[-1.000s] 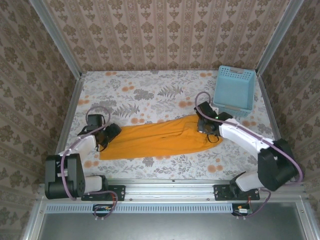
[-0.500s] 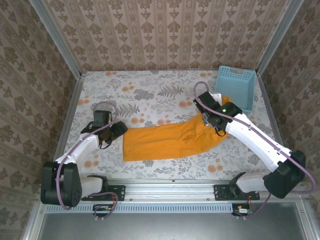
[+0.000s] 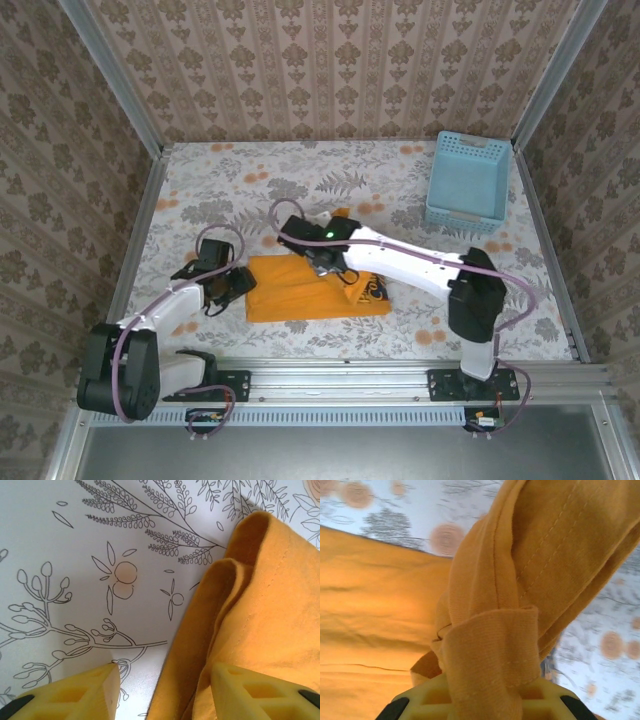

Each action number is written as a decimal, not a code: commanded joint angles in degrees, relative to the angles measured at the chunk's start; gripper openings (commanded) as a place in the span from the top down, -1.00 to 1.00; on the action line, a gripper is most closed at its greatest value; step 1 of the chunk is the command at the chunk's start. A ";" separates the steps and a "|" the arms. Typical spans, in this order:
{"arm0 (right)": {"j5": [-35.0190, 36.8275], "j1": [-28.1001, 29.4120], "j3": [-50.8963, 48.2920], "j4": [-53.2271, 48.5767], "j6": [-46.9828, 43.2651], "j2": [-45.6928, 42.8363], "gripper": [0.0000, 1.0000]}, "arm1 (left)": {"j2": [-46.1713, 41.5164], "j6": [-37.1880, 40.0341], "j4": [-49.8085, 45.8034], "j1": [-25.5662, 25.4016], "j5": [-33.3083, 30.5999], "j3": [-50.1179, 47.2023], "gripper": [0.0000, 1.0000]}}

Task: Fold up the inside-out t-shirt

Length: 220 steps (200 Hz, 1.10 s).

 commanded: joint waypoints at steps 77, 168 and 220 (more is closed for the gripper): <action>-10.23 1.76 12.65 2.66 4.32 12.34 0.85 | -5.00 -4.60 9.51 -1.81 3.17 -8.04 0.16; -16.32 1.94 13.86 8.47 6.35 13.64 0.83 | -4.24 -5.35 12.17 -2.38 4.04 -9.74 0.35; -16.33 2.82 15.81 9.94 7.16 14.96 0.83 | -4.33 -5.82 12.70 -2.85 3.91 -9.89 0.40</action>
